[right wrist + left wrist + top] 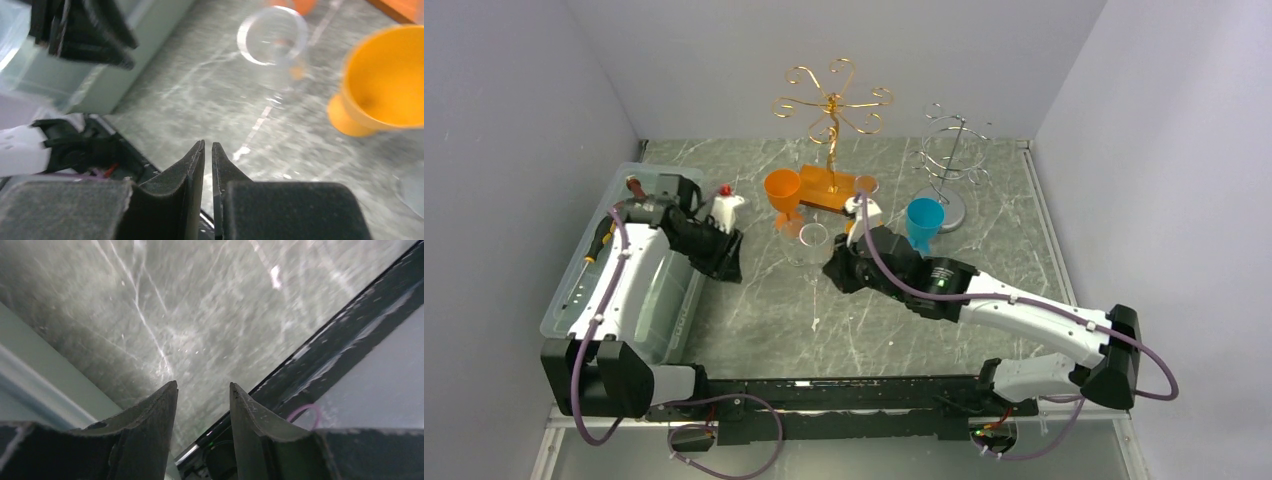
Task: Place the wine glass upside down on the wine glass rack
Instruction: Move the distractor to the center of the board.
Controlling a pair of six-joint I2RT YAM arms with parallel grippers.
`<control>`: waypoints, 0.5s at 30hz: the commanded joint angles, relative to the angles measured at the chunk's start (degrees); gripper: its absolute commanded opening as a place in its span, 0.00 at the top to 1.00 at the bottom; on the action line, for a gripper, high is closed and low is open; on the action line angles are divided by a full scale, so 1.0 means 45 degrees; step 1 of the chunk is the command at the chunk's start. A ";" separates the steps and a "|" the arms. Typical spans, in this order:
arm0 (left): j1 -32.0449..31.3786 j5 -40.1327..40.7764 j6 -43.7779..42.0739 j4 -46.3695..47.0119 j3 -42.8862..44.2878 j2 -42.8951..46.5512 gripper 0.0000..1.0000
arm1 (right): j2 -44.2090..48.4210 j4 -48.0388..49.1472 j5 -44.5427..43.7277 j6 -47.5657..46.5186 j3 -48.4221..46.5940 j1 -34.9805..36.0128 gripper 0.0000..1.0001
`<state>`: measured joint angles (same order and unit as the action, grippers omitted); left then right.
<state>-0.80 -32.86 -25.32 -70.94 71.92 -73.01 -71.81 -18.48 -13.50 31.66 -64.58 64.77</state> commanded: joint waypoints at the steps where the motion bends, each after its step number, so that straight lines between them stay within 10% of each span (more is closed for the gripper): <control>1: -0.1263 0.3727 -0.0003 0.2533 -0.2121 0.0285 0.52 | 0.1060 -0.0873 -0.1052 0.0484 0.0627 -0.0913 0.86; 15: -0.1917 1.0242 -0.1476 0.7730 -0.5701 0.0232 0.54 | 0.1315 -0.1099 -0.1410 -0.0080 0.0506 -0.1406 0.84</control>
<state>-9.82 1.32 -28.73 -45.82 49.08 -72.90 -66.87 -24.03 -18.20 32.25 -61.43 58.59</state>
